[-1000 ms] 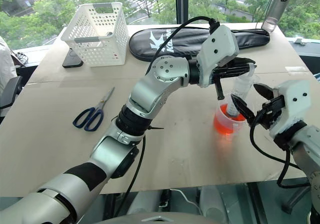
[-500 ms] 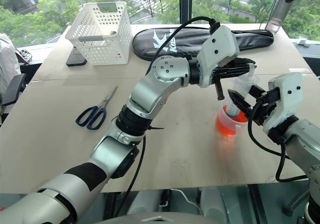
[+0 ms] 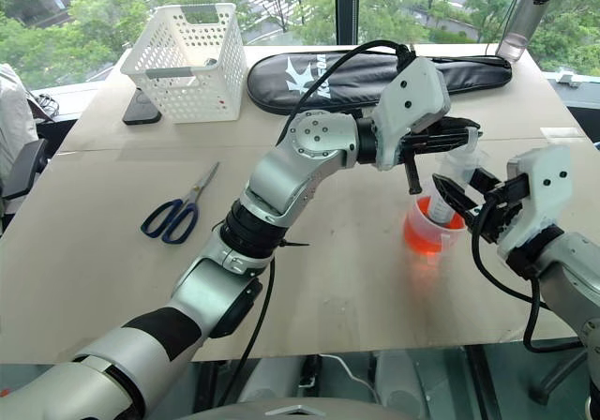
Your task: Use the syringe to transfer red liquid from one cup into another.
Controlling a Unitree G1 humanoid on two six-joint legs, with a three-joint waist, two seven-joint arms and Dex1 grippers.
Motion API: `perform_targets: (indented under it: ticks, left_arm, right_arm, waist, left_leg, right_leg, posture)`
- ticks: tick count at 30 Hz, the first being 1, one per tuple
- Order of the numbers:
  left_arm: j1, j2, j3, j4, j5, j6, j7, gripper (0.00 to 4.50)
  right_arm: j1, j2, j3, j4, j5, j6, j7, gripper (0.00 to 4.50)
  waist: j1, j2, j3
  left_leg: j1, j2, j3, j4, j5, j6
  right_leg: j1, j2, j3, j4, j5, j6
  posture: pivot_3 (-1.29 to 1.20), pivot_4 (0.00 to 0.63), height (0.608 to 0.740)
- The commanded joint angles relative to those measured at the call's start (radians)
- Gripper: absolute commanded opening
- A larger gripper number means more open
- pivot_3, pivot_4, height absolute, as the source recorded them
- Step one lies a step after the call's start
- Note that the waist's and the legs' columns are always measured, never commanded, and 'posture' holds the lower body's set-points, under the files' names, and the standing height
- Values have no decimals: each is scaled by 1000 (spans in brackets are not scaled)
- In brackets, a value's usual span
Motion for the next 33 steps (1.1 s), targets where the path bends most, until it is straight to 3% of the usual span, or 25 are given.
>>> perform_targets:
  ticks: [1, 33]
  left_arm:
    - [-30, -14, 25, -44, -13, -21, 6, 0]
    - [-136, -10, 98, 72, -29, -65, 41, 0]
  right_arm:
    - [17, -15, 14, -17, -10, -17, 2, 1461]
    - [113, -8, 68, -13, -31, -115, 1, 1460]
  waist:
    - [0, 0, 0]
    - [0, 0, 0]
  left_leg:
    - [0, 0, 0, 0, 0, 0]
    - [0, 0, 0, 0, 0, 0]
  right_leg:
    - [0, 0, 0, 0, 0, 0]
    - [0, 0, 0, 0, 0, 0]
  posture:
    - [0, 150, 724]
    - [0, 150, 724]
